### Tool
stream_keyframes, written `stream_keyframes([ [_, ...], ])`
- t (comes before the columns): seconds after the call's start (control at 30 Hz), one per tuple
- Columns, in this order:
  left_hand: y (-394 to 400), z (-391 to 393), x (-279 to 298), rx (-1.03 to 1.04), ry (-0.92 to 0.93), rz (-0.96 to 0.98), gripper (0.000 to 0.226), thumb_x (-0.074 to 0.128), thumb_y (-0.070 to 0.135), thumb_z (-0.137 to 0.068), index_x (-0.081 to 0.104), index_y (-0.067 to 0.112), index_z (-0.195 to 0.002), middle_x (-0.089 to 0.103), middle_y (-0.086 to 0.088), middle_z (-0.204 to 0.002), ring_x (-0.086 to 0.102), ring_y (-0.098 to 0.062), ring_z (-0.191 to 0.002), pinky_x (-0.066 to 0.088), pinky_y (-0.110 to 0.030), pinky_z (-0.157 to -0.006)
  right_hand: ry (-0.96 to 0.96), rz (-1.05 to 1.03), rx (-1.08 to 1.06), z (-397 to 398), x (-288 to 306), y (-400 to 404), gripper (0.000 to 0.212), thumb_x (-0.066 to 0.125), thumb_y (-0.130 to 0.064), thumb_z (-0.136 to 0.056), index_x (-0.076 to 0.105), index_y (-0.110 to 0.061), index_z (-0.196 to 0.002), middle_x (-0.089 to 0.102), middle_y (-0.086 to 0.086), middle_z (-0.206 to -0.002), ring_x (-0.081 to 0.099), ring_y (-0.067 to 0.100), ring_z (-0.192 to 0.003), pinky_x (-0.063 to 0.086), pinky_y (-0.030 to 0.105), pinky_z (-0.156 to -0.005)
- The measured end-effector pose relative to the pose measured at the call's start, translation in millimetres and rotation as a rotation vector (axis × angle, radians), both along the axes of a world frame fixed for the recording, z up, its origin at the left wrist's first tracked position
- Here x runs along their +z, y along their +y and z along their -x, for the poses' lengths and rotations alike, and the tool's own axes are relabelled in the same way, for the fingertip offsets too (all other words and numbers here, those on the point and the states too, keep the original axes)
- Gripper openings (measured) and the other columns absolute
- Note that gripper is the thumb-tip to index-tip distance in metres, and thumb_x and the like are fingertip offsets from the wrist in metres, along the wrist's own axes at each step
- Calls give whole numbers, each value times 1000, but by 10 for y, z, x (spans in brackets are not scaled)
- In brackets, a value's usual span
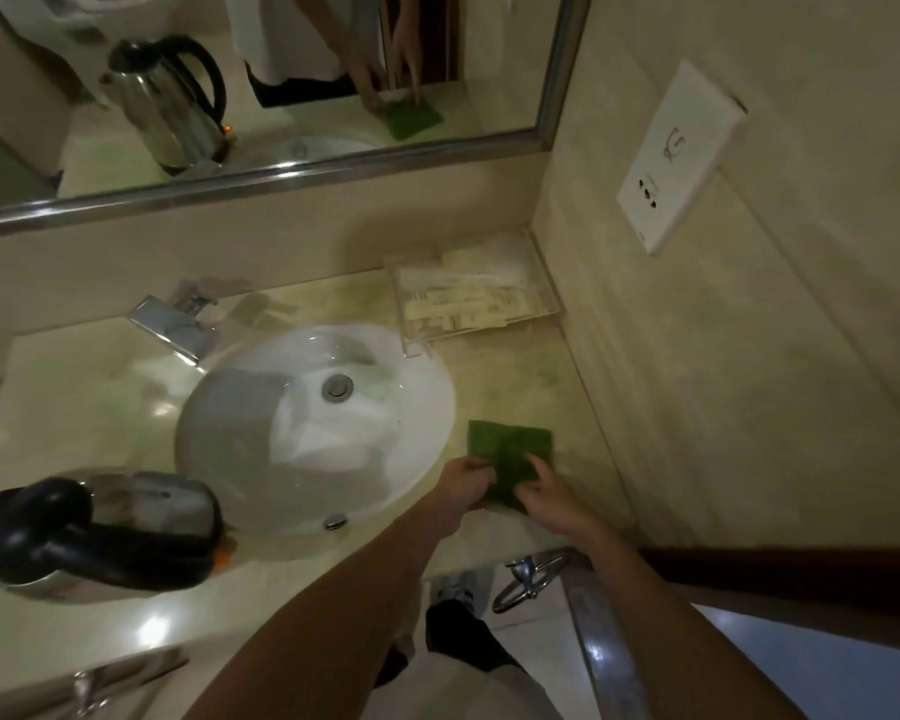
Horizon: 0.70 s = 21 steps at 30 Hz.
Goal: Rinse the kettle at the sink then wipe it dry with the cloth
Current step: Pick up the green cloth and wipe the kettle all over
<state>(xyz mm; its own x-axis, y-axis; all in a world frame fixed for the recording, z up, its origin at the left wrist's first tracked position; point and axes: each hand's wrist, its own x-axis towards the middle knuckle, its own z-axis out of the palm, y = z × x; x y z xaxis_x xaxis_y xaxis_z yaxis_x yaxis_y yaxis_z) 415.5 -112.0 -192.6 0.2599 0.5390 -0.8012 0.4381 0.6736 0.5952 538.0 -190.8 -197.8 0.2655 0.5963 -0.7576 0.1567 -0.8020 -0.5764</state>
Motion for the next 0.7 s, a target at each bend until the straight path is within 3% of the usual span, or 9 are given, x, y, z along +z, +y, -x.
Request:
stream_keyframes([
  [0.07, 10, -35, -40, -19, 10, -51, 8, 63, 5, -79, 69, 6, -84, 67, -18, -95, 64, -30, -91, 55, -38, -78, 31, -38, 24, 6, 50, 5, 60, 53, -21, -95, 32, -24, -151, 66, 1, -110, 61, 17, -100, 47, 31, -82],
  [0.13, 33, -55, 3, -48, 10, -119, 6, 64, 5, -79, 71, 6, -79, 67, -16, -90, 63, -26, -86, 53, -36, -80, 60, -84, 51, 32, 138, 36, 49, 56, -19, -96, 42, -23, -142, 66, -1, -109, 62, 14, -97, 49, 28, -82],
  [0.23, 146, 1, 167, -76, 20, -258, 9, 65, 6, -81, 74, 6, -84, 65, -10, -83, 59, -19, -78, 49, -28, -72, 58, -179, 154, 100, 267, 154, 48, 70, -17, -88, 54, -22, -133, 67, -1, -116, 63, 13, -101, 52, 25, -86],
  [0.37, 382, 334, 454, 99, -30, -349, 16, 63, -2, -78, 73, 0, -90, 65, -11, -85, 62, -23, -81, 52, -27, -71, 14, -284, 276, 356, 495, 462, 48, 85, -22, -74, 61, -30, -115, 66, -14, -101, 63, 4, -92, 50, 19, -78],
  [0.47, 587, 735, 777, 221, -86, -430, 16, 66, -4, -75, 70, 3, -89, 57, -6, -82, 58, -20, -75, 48, -25, -66, -57, -431, 292, 695, 636, 778, 31, 80, -22, -79, 64, -23, -106, 69, -4, -97, 65, 9, -88, 52, 26, -77],
  [0.53, 710, 1034, 1005, 265, -91, -482, 18, 68, -2, -74, 69, 7, -90, 54, -3, -83, 55, -19, -74, 48, -28, -67, -78, -510, 305, 958, 744, 978, 11, 72, -18, -86, 62, -23, -89, 68, -1, -85, 64, 13, -72, 51, 32, -68],
  [0.57, 772, 1191, 1108, 282, -85, -511, 19, 69, 0, -75, 69, 9, -91, 54, -2, -84, 55, -18, -75, 48, -28, -68, -73, -524, 324, 1103, 820, 1075, 11, 68, -16, -89, 60, -21, -83, 67, 0, -81, 63, 14, -66, 51, 34, -64],
  [0.7, 944, 1864, 1433, 293, 57, -657, 17, 70, 19, -79, 64, 19, -95, 59, 1, -90, 59, -11, -76, 47, -17, -64, -13, -553, 417, 1684, 1092, 1340, 5, 57, -15, -96, 59, -13, -99, 66, 1, -96, 65, 9, -80, 50, 25, -65],
])
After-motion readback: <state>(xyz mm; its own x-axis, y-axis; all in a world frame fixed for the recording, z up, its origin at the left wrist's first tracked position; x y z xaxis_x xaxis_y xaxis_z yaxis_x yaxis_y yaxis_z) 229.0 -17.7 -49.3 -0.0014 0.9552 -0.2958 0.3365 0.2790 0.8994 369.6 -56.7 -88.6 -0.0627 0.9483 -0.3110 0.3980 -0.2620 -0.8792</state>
